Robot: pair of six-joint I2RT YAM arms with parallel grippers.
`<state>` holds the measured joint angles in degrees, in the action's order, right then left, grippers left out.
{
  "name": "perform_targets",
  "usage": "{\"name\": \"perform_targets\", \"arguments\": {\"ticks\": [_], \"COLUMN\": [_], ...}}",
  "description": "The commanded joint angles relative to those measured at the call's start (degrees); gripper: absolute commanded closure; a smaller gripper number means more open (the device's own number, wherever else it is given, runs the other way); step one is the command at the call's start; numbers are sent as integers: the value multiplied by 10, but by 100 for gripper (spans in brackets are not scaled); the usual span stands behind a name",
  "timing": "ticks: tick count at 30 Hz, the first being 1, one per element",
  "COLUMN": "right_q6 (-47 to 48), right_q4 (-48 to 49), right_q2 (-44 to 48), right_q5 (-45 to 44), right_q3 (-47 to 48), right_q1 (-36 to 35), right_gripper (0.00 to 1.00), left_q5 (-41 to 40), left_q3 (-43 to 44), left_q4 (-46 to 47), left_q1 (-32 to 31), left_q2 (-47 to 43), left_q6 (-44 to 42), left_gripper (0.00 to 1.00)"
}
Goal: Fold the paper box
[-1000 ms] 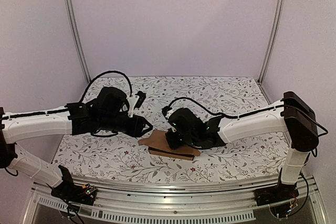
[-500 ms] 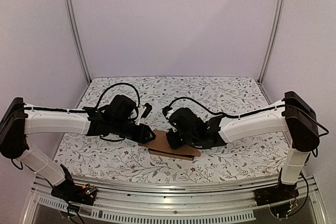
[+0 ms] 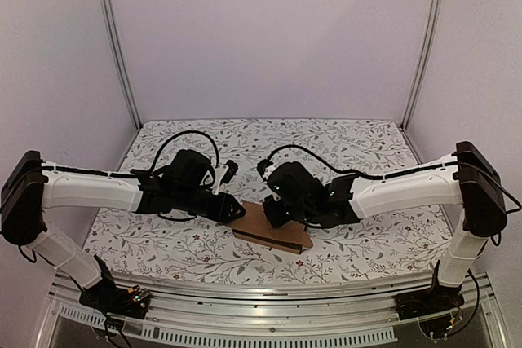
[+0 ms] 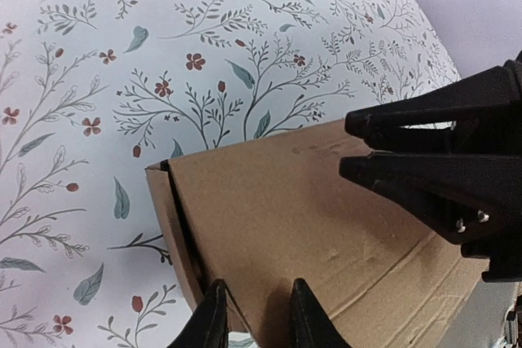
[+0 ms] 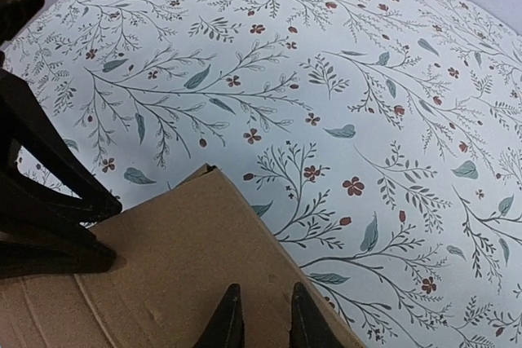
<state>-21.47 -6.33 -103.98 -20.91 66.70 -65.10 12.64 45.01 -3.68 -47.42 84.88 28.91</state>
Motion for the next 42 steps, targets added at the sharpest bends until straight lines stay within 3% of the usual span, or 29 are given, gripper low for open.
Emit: {"name": "perform_targets", "arguments": {"ticks": [1,8,18,27,42], "right_q6": [10,2,-102,-197,-259], "right_q4": [-28,-62,-102,13,171], "right_q2": [67,200,346,370,287], "right_q5": [-32,-60,-34,57,155], "right_q3": [-11,-84,-241,-343,-370], "right_q1": [-2,1,9,14,45], "right_gripper": [79,77,100,100,100], "left_q5": [0,-4,-3,-7,-27], "left_q3": [-12,-18,-26,-22,-17], "left_q4": [-28,-27,-25,-33,-50], "left_q1": [5,5,5,4,6], "left_q2": [4,3,-4,-5,-16], "left_q6": [-6,-4,5,4,14], "left_gripper": [75,75,75,76,75]}}
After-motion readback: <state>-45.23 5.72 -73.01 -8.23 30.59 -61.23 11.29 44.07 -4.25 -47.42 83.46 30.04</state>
